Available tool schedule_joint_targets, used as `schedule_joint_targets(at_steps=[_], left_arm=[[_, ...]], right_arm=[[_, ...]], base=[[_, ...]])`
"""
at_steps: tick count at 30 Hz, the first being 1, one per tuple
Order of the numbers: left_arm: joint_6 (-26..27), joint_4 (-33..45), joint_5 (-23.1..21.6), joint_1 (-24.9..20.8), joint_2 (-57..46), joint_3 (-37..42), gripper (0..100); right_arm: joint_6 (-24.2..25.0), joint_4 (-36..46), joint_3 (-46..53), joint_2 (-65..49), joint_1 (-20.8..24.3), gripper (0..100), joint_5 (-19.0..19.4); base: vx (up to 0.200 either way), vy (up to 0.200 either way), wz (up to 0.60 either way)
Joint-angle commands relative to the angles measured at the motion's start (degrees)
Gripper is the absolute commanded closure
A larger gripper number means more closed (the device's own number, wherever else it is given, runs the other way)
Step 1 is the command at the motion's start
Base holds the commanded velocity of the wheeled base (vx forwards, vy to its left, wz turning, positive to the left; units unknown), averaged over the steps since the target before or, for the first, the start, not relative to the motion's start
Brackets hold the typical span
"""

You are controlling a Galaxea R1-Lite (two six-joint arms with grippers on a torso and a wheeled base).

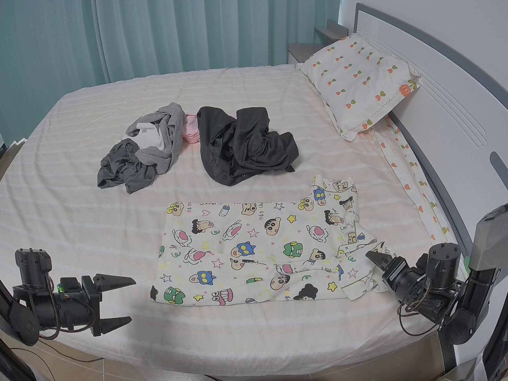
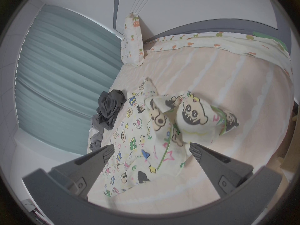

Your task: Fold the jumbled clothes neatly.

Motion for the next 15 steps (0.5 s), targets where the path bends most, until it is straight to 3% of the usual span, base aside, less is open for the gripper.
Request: schedule_joint_targets(at_steps=[1, 15], left_arm=[[0.7, -1.4, -0.6, 1.3, 0.8, 2.0, 0], [0.8, -1.5, -0.6, 1.3, 0.8, 2.3, 0]], right_arm=[[-1.2, -1.0, 0.6, -2.1, 3.5, 0, -0.2], [0.1, -1.0, -0.3, 1.4, 3.7, 0, -0.3]], base=[[0.000, 0.000, 0.00], [0.000, 0.000, 0.00]])
